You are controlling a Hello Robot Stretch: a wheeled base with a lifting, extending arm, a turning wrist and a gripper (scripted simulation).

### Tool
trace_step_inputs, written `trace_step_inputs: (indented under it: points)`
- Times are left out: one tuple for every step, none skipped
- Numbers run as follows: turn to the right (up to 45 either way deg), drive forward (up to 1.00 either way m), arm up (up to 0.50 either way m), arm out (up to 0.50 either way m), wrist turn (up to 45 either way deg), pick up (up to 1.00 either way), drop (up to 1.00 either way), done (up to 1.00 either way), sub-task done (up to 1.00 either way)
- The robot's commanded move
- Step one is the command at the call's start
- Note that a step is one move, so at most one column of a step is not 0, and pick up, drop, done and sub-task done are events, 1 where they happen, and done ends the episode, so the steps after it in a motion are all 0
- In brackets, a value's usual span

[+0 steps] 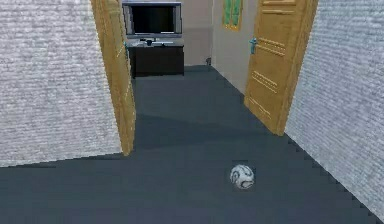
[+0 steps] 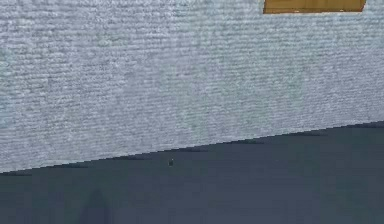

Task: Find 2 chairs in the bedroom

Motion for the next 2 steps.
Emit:
trace_step_inputs:
  points:
    - [0.0,1.0,0.0,0.0,0.0,0.0,0.0,0.0,0.0]
    - [0.0,0.5,0.0,0.0,0.0,0.0,0.0,0.0,0.0]
